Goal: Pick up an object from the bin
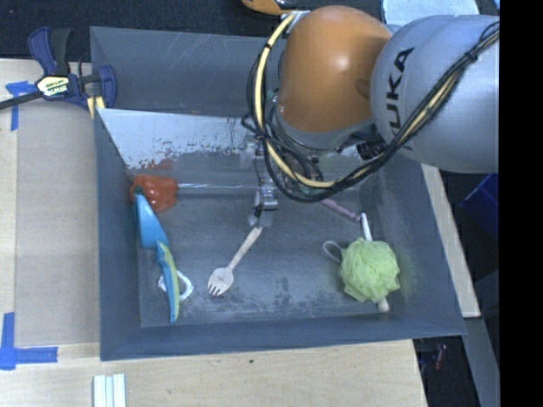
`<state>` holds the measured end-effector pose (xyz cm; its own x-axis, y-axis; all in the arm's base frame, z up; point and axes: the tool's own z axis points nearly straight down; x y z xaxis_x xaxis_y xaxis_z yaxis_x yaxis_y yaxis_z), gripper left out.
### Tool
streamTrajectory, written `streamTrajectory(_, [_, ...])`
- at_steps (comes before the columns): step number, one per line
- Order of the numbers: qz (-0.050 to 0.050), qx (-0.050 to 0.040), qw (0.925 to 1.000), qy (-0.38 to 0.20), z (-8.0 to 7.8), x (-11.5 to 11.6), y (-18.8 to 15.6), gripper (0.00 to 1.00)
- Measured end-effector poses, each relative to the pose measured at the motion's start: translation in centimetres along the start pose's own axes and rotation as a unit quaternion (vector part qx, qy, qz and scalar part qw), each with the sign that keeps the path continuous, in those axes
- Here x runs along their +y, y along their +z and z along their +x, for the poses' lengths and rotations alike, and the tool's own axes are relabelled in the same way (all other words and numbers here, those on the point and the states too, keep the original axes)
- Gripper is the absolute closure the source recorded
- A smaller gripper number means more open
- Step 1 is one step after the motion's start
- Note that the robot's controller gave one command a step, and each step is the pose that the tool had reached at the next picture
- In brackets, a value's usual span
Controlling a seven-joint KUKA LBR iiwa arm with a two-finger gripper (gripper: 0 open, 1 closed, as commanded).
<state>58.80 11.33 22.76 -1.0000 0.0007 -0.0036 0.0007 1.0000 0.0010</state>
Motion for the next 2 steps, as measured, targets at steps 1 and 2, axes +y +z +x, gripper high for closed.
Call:
streamTrajectory(1, [0.000, -0.0021, 0.9884, -0.152, 1.4, -1.6, 5.0, 0.00])
streamTrajectory(2, [0.000, -0.0022, 0.9732, -0.230, 1.9, -2.4, 6.7, 0.00])
